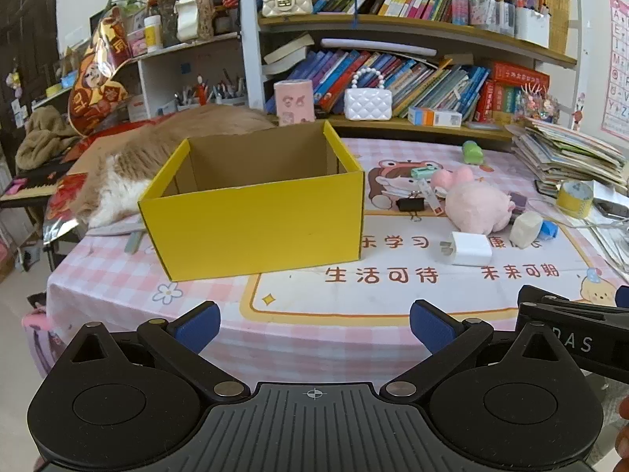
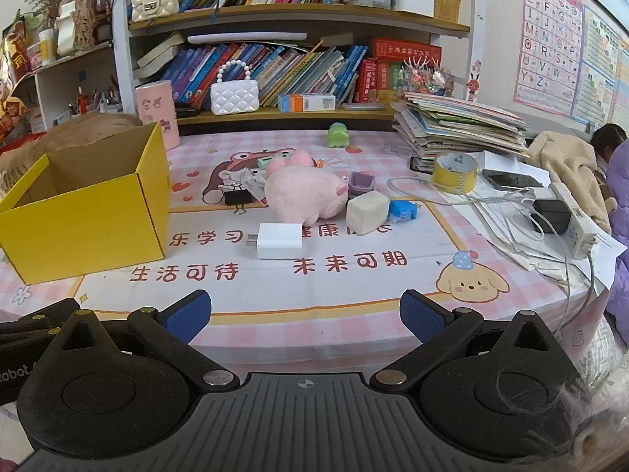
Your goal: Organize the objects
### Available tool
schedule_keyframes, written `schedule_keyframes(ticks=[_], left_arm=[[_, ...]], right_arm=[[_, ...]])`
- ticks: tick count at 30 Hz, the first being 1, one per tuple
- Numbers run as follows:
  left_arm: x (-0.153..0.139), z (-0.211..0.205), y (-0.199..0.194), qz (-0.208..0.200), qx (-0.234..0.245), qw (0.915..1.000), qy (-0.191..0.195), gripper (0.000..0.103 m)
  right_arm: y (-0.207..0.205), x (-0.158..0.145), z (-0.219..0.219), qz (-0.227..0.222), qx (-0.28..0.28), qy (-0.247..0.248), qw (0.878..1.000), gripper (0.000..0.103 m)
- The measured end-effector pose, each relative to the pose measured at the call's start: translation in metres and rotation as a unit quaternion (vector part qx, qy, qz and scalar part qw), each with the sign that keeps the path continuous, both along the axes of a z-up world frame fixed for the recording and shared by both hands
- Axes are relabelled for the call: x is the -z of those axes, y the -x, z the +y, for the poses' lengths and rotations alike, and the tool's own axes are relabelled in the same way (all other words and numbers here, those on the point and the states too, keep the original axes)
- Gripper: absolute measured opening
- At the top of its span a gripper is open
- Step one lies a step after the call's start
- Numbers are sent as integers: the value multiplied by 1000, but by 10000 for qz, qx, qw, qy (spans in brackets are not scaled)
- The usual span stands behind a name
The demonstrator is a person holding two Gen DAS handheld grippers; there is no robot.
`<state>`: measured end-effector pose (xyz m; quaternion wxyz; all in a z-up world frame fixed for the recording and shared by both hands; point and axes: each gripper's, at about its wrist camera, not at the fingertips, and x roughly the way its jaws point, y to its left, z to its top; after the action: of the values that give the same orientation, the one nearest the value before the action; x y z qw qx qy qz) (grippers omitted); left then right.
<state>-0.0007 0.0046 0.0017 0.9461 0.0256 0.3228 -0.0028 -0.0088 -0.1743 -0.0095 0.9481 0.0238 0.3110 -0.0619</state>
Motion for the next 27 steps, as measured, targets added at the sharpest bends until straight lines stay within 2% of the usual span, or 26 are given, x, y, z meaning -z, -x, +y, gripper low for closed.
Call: schedule_keyframes(ticks=[14,27], left_arm=[[6,3,-5,163,-15,9997,172,103],[3,-3,-7,38,6,10000,68,103]], right_arm=[[-1,1,-2,25,0,-13,10000,103],[-6,3,-3,66,-34,-49,10000,103]])
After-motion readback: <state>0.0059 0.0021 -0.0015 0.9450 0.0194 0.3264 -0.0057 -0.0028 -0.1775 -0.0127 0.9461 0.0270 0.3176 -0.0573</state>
